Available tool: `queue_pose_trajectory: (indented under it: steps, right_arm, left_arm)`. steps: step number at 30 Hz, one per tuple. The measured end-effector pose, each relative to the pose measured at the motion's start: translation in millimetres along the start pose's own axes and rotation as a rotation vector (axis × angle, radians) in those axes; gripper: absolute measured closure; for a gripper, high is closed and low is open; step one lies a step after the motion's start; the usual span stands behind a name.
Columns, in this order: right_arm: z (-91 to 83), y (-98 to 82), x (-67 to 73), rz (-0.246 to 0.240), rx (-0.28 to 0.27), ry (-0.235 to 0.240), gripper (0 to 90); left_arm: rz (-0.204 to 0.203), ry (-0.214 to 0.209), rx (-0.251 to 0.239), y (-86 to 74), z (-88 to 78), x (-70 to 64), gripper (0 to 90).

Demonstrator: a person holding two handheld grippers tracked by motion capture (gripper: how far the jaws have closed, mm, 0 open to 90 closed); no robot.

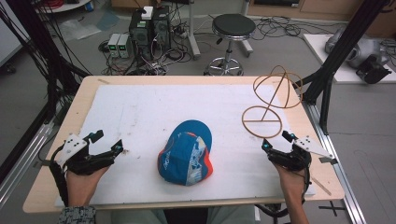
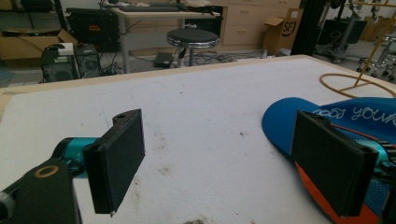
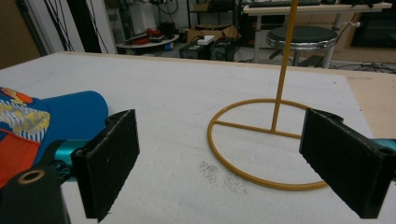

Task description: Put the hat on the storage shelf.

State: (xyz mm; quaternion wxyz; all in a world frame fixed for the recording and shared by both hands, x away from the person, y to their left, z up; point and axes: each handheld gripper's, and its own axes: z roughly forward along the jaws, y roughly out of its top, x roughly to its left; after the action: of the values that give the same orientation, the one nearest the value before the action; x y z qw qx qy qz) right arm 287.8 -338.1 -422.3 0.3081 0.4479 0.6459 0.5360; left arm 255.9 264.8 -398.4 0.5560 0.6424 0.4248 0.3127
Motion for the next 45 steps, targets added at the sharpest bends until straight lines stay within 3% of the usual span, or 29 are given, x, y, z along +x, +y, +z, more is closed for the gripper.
queue_pose_trajectory:
  steps: [10, 20, 29, 37, 45]
  right_arm:
    - [-1.4, -0.1, -0.3, -0.01, 0.002, -0.001, 11.2]
    - [-1.7, -0.7, -0.7, -0.013, 0.011, 0.0, 11.2]
    - [-3.2, -1.3, -1.5, -0.01, 0.015, 0.001, 11.2]
    - [-3.8, -2.1, -2.7, -0.004, 0.02, -0.003, 11.2]
    - [-3.2, -2.4, -2.3, -0.006, 0.03, -0.005, 11.2]
  left_arm:
    - [0.003, -0.016, 0.0, 3.5, 2.8, -5.1, 18.3]
    - [0.024, -0.071, -0.025, 11.6, 10.3, -26.0, 18.7]
    - [0.029, -0.205, -0.031, 14.9, 26.2, -59.1, 19.2]
    - [0.083, -0.304, 0.01, 9.6, 44.1, -91.9, 19.4]
    - [0.085, -0.406, 0.041, 4.4, 58.1, -115.6, 23.4]
